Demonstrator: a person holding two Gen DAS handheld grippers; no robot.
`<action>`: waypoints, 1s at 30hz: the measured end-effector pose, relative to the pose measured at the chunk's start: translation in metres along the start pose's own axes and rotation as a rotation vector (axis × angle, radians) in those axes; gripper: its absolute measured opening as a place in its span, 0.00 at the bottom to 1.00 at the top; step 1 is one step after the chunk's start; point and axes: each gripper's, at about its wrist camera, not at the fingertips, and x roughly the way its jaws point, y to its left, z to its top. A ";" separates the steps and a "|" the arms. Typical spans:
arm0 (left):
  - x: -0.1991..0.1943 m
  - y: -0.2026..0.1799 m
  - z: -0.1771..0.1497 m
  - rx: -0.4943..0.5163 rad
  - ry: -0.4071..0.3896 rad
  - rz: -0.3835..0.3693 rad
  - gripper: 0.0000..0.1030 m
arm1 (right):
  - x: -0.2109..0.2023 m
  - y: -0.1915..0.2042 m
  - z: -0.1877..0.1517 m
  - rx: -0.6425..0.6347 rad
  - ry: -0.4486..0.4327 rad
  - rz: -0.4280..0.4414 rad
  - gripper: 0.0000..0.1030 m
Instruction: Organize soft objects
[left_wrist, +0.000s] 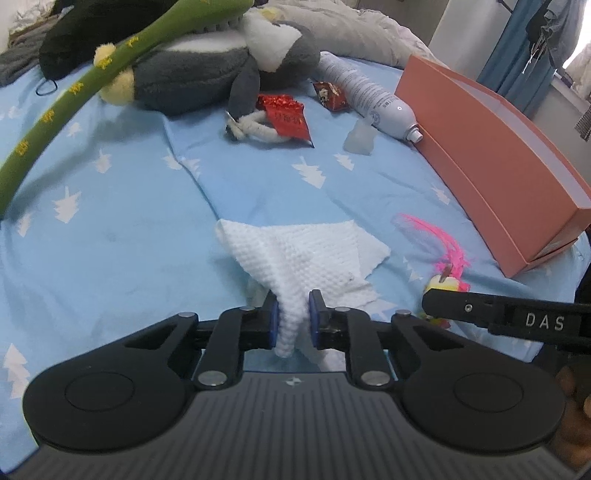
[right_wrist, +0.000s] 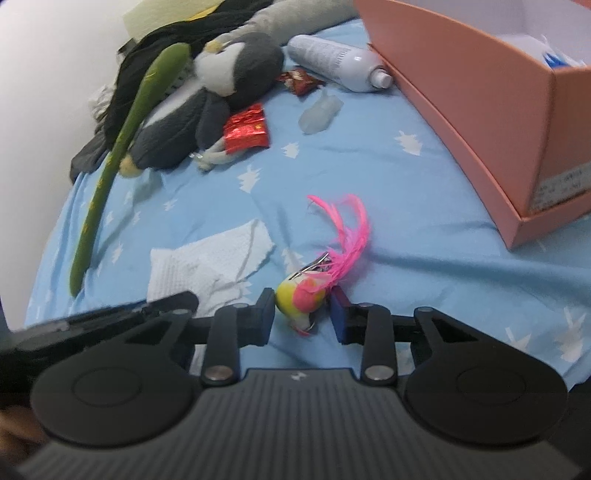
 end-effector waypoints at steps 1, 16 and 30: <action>-0.002 -0.001 0.000 -0.003 -0.001 0.004 0.15 | -0.002 0.002 0.000 -0.020 -0.002 -0.002 0.34; -0.041 -0.010 -0.006 -0.101 -0.038 0.044 0.11 | -0.034 0.014 0.007 -0.169 -0.042 -0.016 0.34; -0.079 -0.038 0.018 -0.076 -0.142 0.014 0.11 | -0.076 0.017 0.027 -0.239 -0.105 -0.011 0.34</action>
